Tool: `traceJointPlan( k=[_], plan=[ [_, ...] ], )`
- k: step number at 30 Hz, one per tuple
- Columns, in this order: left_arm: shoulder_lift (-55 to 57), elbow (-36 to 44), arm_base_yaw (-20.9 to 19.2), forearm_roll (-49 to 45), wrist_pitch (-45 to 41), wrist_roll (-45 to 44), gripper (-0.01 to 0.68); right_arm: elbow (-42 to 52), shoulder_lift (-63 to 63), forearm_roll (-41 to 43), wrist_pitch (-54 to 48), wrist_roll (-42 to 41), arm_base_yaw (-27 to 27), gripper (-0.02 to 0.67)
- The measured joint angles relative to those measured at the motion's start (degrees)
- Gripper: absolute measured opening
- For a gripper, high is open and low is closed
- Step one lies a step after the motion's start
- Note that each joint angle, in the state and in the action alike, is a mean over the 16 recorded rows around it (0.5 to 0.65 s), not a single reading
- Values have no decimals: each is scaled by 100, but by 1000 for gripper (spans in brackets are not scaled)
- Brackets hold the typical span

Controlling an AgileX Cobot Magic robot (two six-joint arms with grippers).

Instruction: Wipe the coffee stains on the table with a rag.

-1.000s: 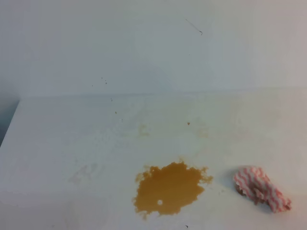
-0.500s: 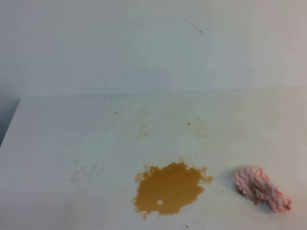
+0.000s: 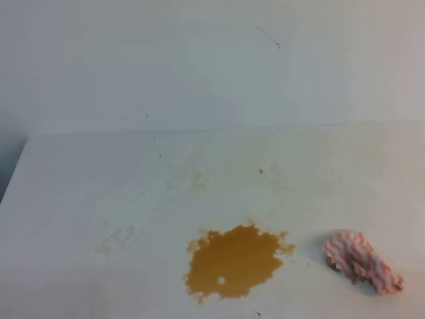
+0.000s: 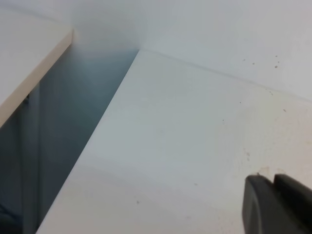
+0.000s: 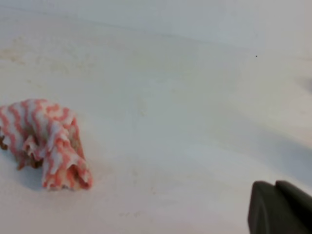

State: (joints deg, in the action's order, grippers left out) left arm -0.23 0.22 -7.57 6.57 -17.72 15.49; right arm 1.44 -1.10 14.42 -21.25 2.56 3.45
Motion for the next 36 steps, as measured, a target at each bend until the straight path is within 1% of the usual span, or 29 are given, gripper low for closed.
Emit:
traceJointPlan(
  k=[36],
  plan=[
    [23,-22,0,0,-13,-2,-1,1,0,0,49,0,0,-2]
  ],
)
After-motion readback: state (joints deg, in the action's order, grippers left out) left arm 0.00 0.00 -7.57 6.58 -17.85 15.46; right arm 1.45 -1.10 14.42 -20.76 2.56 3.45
